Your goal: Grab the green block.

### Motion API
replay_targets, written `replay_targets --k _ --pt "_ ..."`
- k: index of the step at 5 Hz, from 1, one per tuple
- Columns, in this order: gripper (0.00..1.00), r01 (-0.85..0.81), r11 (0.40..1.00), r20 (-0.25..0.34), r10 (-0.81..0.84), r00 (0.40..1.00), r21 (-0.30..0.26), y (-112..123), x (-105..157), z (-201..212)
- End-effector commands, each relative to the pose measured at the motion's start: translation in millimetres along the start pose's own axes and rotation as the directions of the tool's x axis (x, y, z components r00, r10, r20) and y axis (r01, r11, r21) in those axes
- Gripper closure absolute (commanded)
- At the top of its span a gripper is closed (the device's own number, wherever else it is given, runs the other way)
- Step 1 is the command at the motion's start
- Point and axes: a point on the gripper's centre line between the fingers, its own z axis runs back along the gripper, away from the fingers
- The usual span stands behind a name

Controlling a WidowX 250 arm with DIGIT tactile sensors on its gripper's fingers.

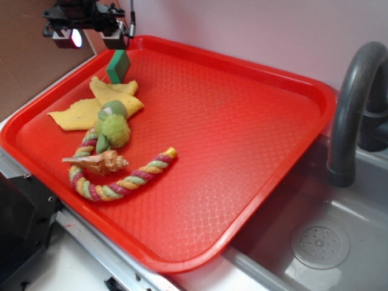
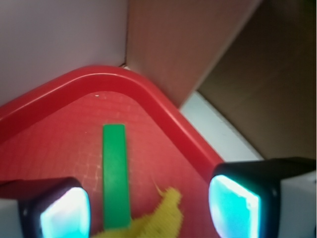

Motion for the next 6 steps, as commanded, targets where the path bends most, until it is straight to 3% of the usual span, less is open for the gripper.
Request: replay_targets --k 1,4,5,6 --pt "0.0 0.008 0.998 -0.001 -0.008 1.0 -0.061 4 19 -15" --pt "0.0 0.041 0.999 -0.071 -0.043 0.997 -0.032 -3 10 -42" --pt "1.0 0.034 0.999 -0.072 -0.035 0.997 -0.019 -3 6 -47" --pt "1.0 0.021 1.0 -0.071 -0.022 0.997 -0.017 -2 4 -40"
